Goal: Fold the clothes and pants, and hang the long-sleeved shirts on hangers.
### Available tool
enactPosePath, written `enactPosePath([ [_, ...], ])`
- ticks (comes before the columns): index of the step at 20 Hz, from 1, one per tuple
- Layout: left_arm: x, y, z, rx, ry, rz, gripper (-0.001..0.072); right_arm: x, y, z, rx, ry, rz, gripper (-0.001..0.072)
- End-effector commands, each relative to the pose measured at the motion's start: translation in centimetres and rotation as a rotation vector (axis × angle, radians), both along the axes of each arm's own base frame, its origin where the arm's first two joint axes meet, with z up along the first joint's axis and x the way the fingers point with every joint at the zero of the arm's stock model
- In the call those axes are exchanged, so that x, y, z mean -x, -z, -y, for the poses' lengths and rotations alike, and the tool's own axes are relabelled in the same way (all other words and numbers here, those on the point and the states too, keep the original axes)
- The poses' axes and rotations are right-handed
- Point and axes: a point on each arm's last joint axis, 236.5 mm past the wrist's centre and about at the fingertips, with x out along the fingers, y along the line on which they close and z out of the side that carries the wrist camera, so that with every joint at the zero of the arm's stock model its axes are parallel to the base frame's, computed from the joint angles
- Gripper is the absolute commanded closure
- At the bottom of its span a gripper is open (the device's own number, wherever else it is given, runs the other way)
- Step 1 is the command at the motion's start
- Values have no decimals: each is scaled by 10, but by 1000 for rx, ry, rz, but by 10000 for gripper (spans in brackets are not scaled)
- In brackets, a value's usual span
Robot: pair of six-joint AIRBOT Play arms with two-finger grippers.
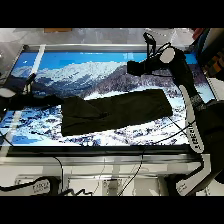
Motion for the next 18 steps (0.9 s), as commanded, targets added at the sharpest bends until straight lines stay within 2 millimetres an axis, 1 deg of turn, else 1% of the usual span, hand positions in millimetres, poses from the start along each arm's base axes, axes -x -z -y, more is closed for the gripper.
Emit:
enactPosePath([
  [1,33,34,-35,14,-74,-99,59,-3,-2,0,0,6,13,682],
  [3,40,51,-30,17,-94,-124,59,-3,-2,0,0,6,13,682],
  [5,41,64,-26,0,-107,-125,59,-2,-1,0,1,5,10,682],
  [6,39,66,-21,-1,-101,-113,60,-2,-2,0,1,5,10,682],
  [8,32,62,-5,31,-67,-82,59,-2,-2,0,1,5,11,682],
  [9,28,62,2,53,-68,-76,43,-2,-2,0,1,5,11,682],
  [10,23,66,7,77,-80,-76,-5,-2,-1,0,1,5,10,682],
  [12,18,77,12,112,-104,-96,-6,-2,-2,0,0,5,10,682],
  [14,17,91,16,146,-118,-131,-6,-2,-2,0,-1,4,9,682],
  [18,19,102,26,177,-105,-159,0,-2,-2,-1,0,3,10,682],
])
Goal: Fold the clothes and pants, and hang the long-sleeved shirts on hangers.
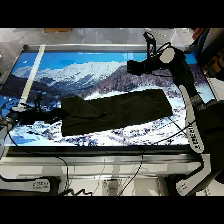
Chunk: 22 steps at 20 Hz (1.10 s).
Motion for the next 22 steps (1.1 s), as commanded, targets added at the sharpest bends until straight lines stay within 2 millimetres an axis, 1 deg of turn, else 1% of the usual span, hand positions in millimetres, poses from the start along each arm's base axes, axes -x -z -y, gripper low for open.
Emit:
enactPosePath([
  [1,0,9,12,27,15,-16,0,0,-1,-1,-1,-1,1,682],
  [4,1,8,35,20,87,5,2,2,0,-2,-5,-6,-9,682],
  [6,3,8,49,12,133,16,19,3,0,-2,-6,-6,-10,682],
  [7,3,8,53,8,141,19,151,3,0,-2,-6,-6,-10,681],
  [8,3,8,56,8,149,20,410,3,0,-2,-5,-7,-11,681],
  [9,2,7,57,7,151,22,648,3,1,-2,-5,-7,-12,682],
  [10,1,6,56,6,152,27,686,4,1,-2,-4,-9,-15,682],
  [11,-2,1,55,10,154,35,686,5,2,-2,-1,-11,-19,682],
  [13,-9,-17,55,30,181,61,688,5,3,-1,6,-12,-22,682],
  [16,-18,-63,61,52,261,130,689,4,4,1,15,-10,-19,682],
  [17,-19,-77,59,35,279,135,689,4,4,2,17,-9,-19,681],
  [18,-19,-88,55,0,291,133,689,4,4,2,22,-8,-18,681],
  [20,-18,-109,38,-106,295,136,689,3,6,5,35,-5,-16,682],
  [22,-17,-131,18,-216,260,143,690,3,7,6,38,-5,-16,682],
])
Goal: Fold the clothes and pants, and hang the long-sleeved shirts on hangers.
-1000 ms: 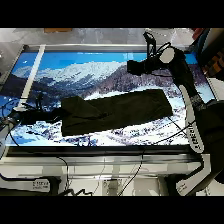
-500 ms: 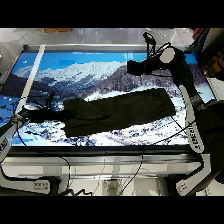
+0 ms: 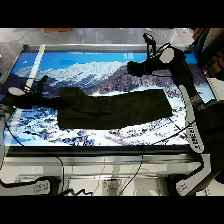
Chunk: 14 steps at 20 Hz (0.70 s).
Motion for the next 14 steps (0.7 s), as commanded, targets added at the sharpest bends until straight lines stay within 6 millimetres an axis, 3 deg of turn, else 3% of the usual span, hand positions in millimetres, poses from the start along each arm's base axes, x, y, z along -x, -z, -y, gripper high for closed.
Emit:
enactPosePath([
  [1,9,-38,-34,-188,-39,17,690,-1,1,2,12,1,1,682],
  [3,21,-57,-52,-297,-52,22,692,-1,1,2,11,1,1,682],
  [6,44,-83,-98,-487,-174,-35,692,-1,1,2,10,2,4,682],
  [8,62,-99,-114,-577,-171,-53,692,-1,1,2,10,2,3,682],
  [11,86,-114,-121,-633,-168,-113,692,-1,1,1,9,3,4,682],
  [14,88,-127,-110,-676,-133,-101,692,0,6,2,12,2,-8,682],
])
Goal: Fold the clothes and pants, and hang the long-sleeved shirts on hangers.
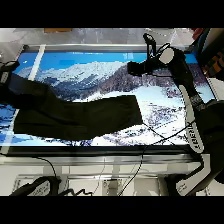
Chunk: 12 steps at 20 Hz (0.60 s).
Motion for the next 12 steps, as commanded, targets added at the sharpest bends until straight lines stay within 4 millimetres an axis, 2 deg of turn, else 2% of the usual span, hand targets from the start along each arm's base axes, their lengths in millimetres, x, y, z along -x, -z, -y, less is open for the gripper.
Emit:
enactPosePath([
  [1,12,-19,-3,-107,13,-21,692,1,9,0,4,-1,-20,682],
  [4,4,-38,8,-200,75,33,692,3,29,0,14,-3,-60,682],
  [6,2,-51,15,-266,112,58,691,5,32,-5,22,-32,-57,682],
  [7,4,-58,25,-276,142,67,692,8,29,-10,21,-54,-47,682],
  [10,-6,-85,51,-328,220,170,691,21,21,-44,3,-173,-4,682],
  [12,-11,-91,59,-352,247,205,691,31,19,-69,6,-231,16,682],
])
